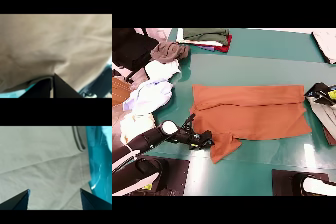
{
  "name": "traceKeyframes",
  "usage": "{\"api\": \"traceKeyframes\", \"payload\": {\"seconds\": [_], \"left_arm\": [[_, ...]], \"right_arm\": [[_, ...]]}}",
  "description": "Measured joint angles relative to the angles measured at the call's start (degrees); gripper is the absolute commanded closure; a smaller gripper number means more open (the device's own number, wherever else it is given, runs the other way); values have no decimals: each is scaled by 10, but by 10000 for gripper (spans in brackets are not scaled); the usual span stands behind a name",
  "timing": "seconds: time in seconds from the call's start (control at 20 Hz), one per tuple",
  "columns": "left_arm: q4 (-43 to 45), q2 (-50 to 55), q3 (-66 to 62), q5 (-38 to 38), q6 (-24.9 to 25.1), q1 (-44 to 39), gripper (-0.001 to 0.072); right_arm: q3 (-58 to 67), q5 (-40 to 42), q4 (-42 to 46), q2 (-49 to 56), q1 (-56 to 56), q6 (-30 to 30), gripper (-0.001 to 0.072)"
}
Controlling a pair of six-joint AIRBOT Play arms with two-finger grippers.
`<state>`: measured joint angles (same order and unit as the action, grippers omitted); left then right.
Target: Fold the shirts.
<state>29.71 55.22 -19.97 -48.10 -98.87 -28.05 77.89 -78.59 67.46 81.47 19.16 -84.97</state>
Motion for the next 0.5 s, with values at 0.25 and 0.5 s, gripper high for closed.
{"api": "traceKeyframes", "payload": {"seconds": [0.25,0.5], "left_arm": [[45,0,-124,-100,43,73,679],[177,0,-326,-252,62,234,679]], "right_arm": [[-9,-22,-5,9,35,2,7],[-86,-37,-48,13,67,34,25]]}}
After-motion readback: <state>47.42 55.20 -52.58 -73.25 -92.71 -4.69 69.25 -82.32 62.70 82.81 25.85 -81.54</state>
